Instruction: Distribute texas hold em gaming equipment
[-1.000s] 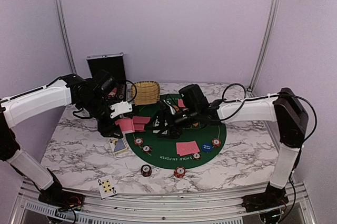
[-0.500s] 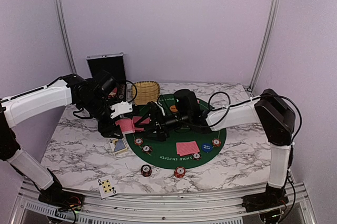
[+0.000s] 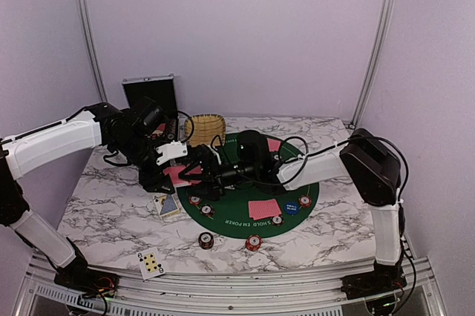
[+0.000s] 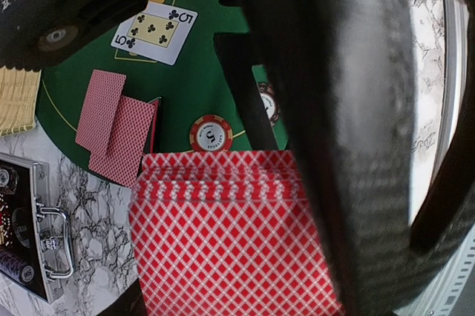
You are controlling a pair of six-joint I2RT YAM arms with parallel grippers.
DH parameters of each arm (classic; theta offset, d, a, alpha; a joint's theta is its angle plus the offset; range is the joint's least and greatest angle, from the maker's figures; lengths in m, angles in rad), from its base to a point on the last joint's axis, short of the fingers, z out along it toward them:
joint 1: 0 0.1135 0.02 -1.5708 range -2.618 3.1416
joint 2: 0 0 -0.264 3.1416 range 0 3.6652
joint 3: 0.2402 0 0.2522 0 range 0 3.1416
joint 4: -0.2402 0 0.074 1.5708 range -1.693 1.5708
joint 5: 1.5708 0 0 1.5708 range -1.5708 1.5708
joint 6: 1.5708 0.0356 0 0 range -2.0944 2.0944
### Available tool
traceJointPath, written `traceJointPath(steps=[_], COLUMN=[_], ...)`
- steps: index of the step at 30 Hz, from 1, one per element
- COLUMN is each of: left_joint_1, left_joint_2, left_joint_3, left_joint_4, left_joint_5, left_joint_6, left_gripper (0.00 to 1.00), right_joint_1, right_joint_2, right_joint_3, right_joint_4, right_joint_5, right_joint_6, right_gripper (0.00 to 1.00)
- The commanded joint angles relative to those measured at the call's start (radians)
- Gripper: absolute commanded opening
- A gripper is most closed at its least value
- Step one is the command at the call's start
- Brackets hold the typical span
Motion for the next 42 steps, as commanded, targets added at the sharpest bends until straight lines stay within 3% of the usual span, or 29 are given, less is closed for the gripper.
traceJointPath(steps=[1, 9, 16, 30, 37, 42], left_joint_1=[0.001, 0.000, 0.000, 0.000, 0.001, 0.000], left_joint_2=[0.004, 0.002, -0.002, -0.014, -0.014, -0.014], left_joint_3=[0.031, 0.033, 0.033, 0.033, 0.026, 0.028], left_joint_4=[-0.017, -0.018, -0.018, -0.017, -0.017, -0.017], left_joint_5=[0.029, 0.029, 0.034, 0.030, 0.028, 0.025], left_joint_6=[-0.005, -0.009, -0.008, -0.006, -0.004, -0.003], left_gripper=[0.05, 0.05, 0.04, 0.04, 0.04, 0.04], right_joint_1=[0.026, 0.047, 0.043, -0.007, -0.026, -0.030], right_joint_2=[0.047, 0.145, 0.158, 0.055, -0.003, -0.029], right_joint_3=[0.070, 0.133, 0.162, 0.043, -0.006, -0.018], right_joint_4=[0.158, 0.275, 0.130, -0.014, -0.033, -0.036], right_joint_5=[-0.003, -0.001, 0.025, 0.084, 0.092, 0.083], right_joint_6=[0.091, 0.198, 0.150, 0.029, 0.002, -0.010], right_gripper=[0.88, 0.84, 0.77, 0.53, 0.33, 0.25])
